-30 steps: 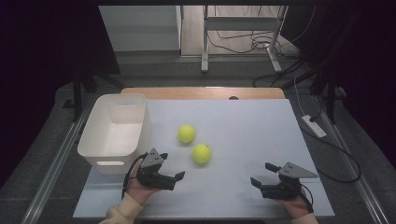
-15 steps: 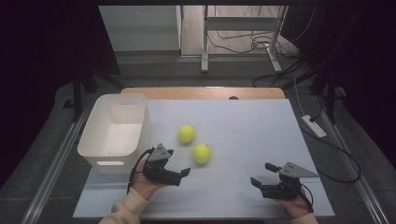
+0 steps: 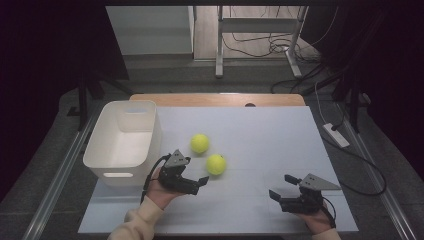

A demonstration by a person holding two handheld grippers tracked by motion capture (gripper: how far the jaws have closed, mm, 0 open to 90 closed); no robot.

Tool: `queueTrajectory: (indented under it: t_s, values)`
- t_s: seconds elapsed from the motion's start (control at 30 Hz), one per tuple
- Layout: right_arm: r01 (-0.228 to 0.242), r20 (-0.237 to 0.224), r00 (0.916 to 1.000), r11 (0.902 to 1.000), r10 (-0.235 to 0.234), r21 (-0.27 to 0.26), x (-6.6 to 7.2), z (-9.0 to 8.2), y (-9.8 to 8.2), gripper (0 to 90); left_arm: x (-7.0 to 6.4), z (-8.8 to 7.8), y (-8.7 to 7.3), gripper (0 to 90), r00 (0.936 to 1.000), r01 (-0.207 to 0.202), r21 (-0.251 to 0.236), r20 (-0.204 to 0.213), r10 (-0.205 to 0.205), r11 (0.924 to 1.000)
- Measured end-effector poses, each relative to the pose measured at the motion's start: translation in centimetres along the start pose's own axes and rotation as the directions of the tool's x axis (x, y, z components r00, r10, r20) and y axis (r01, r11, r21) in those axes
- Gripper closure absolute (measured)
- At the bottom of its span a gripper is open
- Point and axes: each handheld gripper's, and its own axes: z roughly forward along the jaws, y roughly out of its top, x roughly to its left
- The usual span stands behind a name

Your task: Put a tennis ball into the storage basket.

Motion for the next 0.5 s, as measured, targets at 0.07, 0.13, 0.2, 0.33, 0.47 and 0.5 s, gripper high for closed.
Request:
queueTrajectory:
  t_s: [0.07,0.13,0.2,0.33,0.47,0.5]
  values:
    - [0.000,0.000,1.0000,1.0000,0.000,0.000,-0.01,0.00,-0.01,13.3,0.03,0.09,0.07,5.4,1.0000,0.001,0.000,0.001,-0.001,1.0000]
    - [0.001,0.001,1.0000,1.0000,-0.001,0.001,0.00,0.01,-0.02,13.3,0.15,0.22,0.18,5.4,1.0000,0.005,0.002,0.005,-0.005,1.0000]
    - [0.003,0.002,1.0000,1.0000,-0.003,0.002,0.00,0.02,-0.03,13.2,0.28,0.31,0.23,5.4,0.9999,0.012,0.002,0.009,-0.012,0.9999]
    - [0.003,0.002,1.0000,1.0000,-0.003,0.002,-0.02,0.05,-0.05,13.3,0.40,0.51,0.27,5.4,0.9997,0.020,0.005,0.013,-0.020,0.9998]
    - [0.002,0.002,1.0000,1.0000,-0.002,0.004,-0.01,0.05,-0.06,13.3,0.48,0.72,0.36,5.4,0.9997,0.021,0.013,0.011,-0.021,0.9997]
    - [0.002,0.002,1.0000,1.0000,-0.002,0.004,-0.01,0.06,-0.06,13.3,0.53,0.76,0.46,5.4,0.9998,0.016,0.015,0.010,-0.016,0.9998]
